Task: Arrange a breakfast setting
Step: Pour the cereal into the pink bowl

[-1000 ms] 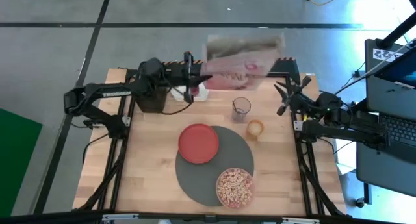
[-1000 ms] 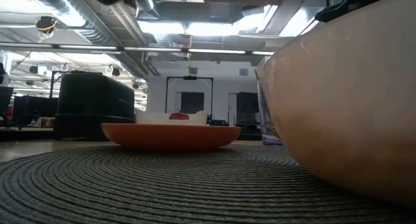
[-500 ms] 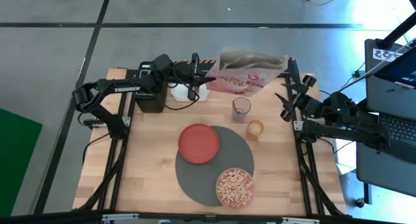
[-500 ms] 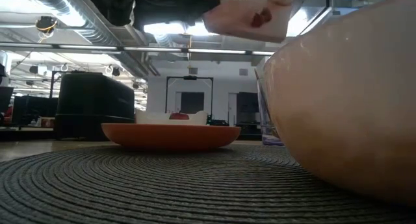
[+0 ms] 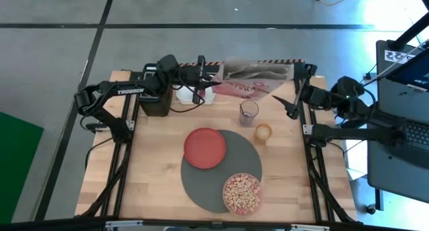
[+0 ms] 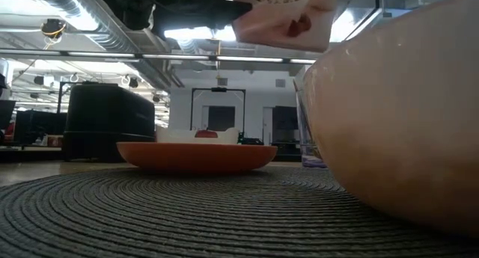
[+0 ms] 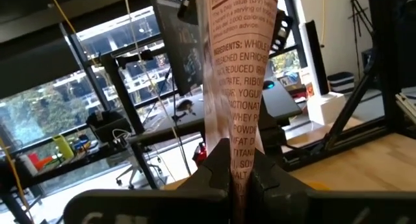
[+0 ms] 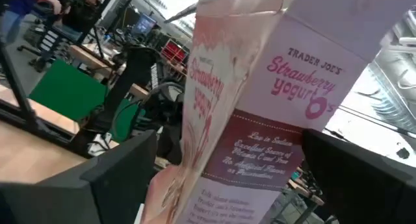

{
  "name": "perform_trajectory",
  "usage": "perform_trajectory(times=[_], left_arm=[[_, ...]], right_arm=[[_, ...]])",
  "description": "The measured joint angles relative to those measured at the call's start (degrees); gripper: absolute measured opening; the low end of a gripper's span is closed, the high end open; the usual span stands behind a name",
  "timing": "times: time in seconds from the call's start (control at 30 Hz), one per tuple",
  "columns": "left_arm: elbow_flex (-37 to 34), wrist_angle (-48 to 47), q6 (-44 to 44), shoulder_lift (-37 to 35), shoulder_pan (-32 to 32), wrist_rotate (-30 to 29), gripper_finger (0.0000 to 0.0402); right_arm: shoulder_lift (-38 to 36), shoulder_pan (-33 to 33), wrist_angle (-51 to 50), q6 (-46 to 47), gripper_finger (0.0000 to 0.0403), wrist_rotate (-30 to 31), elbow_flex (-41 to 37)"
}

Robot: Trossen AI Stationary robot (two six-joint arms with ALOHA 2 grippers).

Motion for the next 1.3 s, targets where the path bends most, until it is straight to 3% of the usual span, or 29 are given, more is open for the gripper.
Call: perform_trajectory(times=[0.2,0.37,0.6,0.83,1.07,1.17,1.3], left_arm=[[0.0,-2.49,1.75,-0.01,-0.11,2.16,0.0],[0.0,-3.67,3.04,0.04,-0.11,2.64,0.0],[0.02,-4.21,7.83,0.08,-0.33,0.89,0.0],[0.09,-6.13,13.7,0.08,-0.45,1.57,0.0],[0.09,-8.76,19.52,0.08,-0.42,-0.3,0.0],[0.07,-9.0,19.79,0.08,-0.42,-0.77,0.0],[0.02,-8.72,19.83,0.08,-0.42,-1.62,0.0]], right_arm=[[5.12,-0.02,-0.53,0.04,0.0385,-0.34,5.46],[6.14,-0.06,-1.81,0.25,0.0386,7.8,6.62],[5.88,-3.8,-2.01,4.83,0.0386,8.09,6.59],[5.82,-8.93,0.14,8.16,0.0386,-4.51,6.59],[7.08,-15.02,0.81,13.75,0.0384,-12.68,6.59],[8.7,-16.7,0.91,16.47,0.0366,-17.33,6.59],[11.46,-16.92,0.96,16.72,0.0308,-19.61,6.62]])
